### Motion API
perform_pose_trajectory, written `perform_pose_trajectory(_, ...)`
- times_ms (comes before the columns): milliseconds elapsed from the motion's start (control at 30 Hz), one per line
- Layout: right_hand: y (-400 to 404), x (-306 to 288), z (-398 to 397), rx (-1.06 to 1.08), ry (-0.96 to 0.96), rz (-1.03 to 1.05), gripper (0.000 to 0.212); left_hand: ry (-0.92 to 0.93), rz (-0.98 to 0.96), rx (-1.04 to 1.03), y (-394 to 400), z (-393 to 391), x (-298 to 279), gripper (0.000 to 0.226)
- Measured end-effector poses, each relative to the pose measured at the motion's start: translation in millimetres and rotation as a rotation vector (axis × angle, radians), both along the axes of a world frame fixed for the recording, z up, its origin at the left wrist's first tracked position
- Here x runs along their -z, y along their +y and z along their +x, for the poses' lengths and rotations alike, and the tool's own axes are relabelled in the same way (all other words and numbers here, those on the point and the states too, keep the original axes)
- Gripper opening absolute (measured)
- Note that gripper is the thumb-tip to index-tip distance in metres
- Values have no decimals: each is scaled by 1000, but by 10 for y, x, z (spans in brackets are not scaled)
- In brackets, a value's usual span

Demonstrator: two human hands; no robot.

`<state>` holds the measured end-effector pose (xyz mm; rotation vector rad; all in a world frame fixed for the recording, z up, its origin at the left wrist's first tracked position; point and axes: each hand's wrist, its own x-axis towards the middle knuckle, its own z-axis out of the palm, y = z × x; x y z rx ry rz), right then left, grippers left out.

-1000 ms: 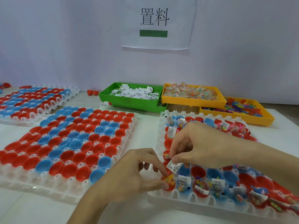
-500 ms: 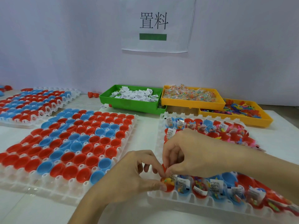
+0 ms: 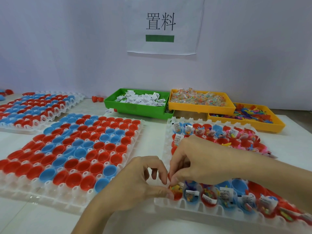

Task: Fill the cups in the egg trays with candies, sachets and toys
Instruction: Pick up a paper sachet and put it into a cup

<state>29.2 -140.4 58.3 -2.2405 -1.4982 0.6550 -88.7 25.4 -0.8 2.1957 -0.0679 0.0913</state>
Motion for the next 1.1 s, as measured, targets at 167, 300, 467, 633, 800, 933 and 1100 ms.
perform_pose_trajectory(167,-7,-47,2,5,-61,37,15,-18,-7,-7,7,22,29,25)
perform_pose_trajectory(300,-169,-253,44,120,-143,241,17,-44,-32,-11,25,23,63,36)
perform_pose_trajectory(467,-860,-487,259,379,-278,492,39,-66,-60,-22,52,15,85,46)
perform_pose_trajectory(633,-1796,-175,445,847,-196,659,23,-167,-150,-111,4,17,96,41)
perform_pose_trajectory(800,-2167,416,464,1105,-69,549,30,-166,-300,-303,-81,154,183,36)
perform_pose_trajectory(933,-2164,634,339,1164,88,518,23,-30,-494,-330,-100,192,236,27)
perform_pose_trajectory(1100,-2060,733,71,1187,217,561,21,-12,-613,-329,-337,96,209,58)
